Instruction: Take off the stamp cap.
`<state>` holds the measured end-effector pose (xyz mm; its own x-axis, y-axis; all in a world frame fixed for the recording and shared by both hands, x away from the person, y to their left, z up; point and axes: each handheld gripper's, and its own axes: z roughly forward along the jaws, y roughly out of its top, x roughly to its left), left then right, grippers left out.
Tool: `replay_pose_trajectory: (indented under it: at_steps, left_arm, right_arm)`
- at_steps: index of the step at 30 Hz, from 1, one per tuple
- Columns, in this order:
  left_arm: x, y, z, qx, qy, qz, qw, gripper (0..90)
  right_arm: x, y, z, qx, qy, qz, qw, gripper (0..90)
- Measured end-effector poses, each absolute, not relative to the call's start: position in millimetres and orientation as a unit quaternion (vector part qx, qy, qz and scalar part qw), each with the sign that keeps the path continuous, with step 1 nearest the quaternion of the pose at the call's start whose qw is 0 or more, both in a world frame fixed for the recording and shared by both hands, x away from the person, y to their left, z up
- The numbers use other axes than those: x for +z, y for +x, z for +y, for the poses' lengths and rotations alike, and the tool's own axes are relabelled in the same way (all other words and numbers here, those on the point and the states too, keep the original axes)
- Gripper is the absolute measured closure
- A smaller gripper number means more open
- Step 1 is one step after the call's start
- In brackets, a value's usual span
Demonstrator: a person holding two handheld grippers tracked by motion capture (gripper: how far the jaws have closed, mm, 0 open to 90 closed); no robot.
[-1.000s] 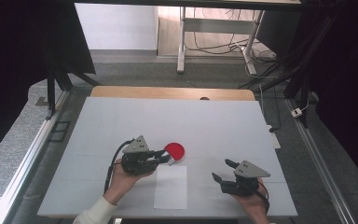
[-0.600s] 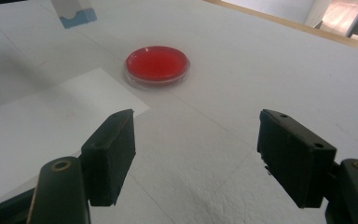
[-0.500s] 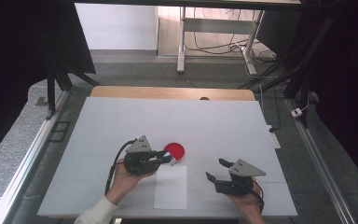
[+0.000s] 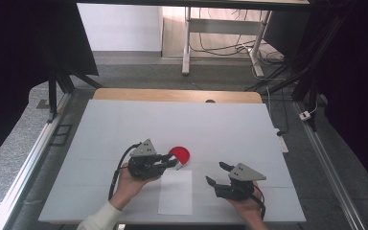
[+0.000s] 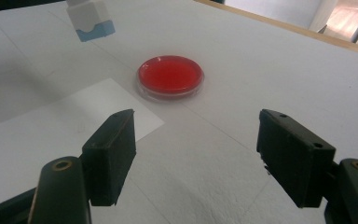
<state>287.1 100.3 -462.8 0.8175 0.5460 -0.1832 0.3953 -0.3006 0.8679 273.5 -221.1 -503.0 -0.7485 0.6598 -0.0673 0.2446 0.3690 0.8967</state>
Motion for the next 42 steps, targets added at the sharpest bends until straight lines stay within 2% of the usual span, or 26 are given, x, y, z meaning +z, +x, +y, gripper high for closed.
replay_pose_trajectory:
  at_steps: [42]
  left_arm:
    - [-463.8, 288.7, 98.9, 0.076, 0.799, 0.298, 0.517, 75.6]
  right_arm:
    - [-509.8, 276.4, -155.8, 0.468, 0.250, 0.819, 0.220, 28.8]
